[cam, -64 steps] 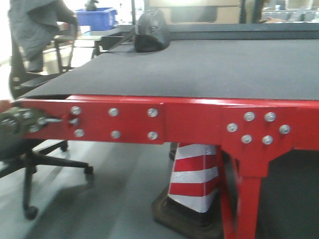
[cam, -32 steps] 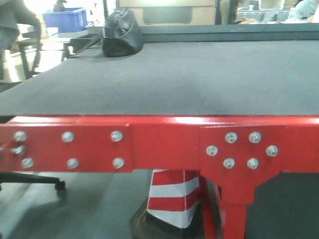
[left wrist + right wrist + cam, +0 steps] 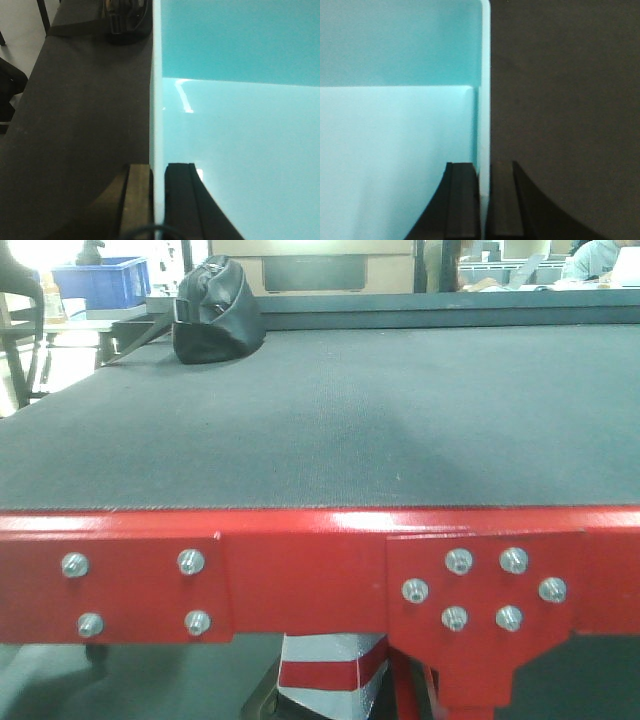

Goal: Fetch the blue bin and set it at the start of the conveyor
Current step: 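Carry the bin with both grippers up to the red-framed conveyor belt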

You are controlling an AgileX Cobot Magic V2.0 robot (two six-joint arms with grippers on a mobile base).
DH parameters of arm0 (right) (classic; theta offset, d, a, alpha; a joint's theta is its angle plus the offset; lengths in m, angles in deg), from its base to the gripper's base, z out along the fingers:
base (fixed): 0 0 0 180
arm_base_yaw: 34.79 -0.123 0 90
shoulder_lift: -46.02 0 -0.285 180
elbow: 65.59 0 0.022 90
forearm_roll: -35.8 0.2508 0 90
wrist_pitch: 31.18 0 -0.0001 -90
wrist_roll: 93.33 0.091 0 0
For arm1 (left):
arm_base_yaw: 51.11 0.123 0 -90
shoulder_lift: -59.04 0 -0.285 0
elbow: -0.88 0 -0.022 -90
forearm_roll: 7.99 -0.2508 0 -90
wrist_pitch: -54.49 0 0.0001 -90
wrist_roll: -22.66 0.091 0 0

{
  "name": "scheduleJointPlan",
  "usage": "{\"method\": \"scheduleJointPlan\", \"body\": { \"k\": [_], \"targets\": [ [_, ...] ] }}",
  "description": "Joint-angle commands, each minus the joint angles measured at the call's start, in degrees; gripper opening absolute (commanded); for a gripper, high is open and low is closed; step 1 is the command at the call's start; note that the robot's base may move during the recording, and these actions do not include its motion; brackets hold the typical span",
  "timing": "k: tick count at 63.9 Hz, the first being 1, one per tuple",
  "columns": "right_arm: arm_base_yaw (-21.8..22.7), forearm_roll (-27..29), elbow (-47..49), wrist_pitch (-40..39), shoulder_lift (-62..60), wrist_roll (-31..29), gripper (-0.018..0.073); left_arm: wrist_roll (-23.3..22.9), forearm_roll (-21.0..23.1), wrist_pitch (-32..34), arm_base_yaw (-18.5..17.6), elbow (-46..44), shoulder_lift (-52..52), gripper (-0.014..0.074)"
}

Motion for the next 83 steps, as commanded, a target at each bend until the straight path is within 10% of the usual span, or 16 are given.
{"method": "scheduleJointPlan", "body": {
  "k": [1,83],
  "targets": [
    [0.18,-2.45,0.61,-1.23,-0.62,-0.09,-0.0154,-0.16,-1.18,1.9,-0.35,-0.7,-0.85,-0.0111],
    [0.18,2.03,0.61,-0.24,-0.62,-0.09,-0.0154,-0.16,-1.18,4.07,-0.35,-0.7,-0.85,-0.0111]
  ]
}}
